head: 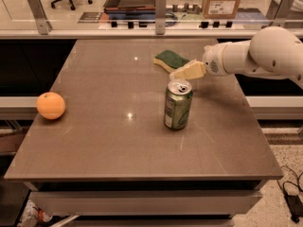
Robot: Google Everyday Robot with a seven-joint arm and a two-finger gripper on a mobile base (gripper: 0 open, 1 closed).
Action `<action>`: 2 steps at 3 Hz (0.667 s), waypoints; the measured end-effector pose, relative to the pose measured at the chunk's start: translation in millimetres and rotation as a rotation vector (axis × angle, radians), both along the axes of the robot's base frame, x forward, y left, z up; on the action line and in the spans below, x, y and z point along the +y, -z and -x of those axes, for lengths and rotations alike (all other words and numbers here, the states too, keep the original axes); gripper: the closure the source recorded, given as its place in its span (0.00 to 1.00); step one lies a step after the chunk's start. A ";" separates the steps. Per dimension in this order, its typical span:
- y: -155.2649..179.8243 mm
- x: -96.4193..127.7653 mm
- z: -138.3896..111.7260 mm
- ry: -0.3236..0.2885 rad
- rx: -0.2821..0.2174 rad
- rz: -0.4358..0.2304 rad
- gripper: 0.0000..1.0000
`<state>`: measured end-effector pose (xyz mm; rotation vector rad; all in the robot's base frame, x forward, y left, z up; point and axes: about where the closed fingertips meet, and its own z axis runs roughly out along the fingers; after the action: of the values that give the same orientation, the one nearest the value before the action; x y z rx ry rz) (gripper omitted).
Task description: Move sponge near orange
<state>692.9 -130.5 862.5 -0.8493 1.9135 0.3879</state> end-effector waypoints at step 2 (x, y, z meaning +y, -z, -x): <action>18.2 -14.2 -36.5 0.052 0.022 0.007 0.00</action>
Offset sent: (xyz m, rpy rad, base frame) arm 0.0615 -0.0242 -0.0282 0.0110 0.0264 -0.0754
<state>729.4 -144.7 844.3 -0.8007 1.9543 0.3603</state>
